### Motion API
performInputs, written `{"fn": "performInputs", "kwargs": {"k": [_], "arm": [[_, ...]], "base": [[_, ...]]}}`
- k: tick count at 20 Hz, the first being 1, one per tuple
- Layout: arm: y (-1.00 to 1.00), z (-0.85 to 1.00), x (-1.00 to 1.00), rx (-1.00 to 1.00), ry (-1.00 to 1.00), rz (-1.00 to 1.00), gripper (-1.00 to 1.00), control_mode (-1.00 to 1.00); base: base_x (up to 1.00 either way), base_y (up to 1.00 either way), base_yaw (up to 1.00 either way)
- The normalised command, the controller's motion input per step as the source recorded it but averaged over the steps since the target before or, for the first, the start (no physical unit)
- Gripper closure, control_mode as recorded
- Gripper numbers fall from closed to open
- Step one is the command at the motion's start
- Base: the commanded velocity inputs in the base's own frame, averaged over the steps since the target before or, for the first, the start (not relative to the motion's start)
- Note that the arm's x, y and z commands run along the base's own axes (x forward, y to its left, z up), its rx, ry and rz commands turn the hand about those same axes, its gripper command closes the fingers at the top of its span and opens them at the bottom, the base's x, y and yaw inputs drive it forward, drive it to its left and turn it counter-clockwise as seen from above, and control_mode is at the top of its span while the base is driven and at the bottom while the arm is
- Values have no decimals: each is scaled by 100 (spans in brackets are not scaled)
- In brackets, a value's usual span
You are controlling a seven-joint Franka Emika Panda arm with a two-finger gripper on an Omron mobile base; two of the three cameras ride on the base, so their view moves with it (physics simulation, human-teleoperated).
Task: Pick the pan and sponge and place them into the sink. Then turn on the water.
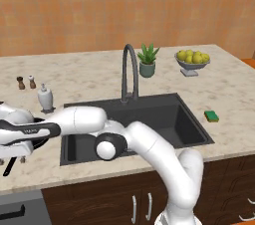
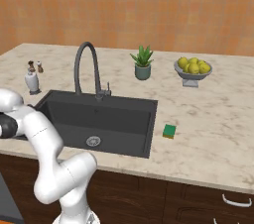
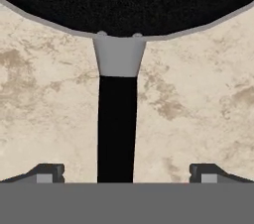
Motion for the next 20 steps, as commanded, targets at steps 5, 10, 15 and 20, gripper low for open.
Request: {"fn": "performInputs", "kwargs": {"k": [5,10,15,20], "arm": [[32,-8,7,-3,4,0,-100,-100],[16,-8,0,-4,2,0,100,-100],[-2,0,0,0,0,0,100,-100],[-65,0,0,0,2,-14,100,-100]], "base": [[0,0,0],[0,0,0],[0,0,0],[0,0,0]]}}
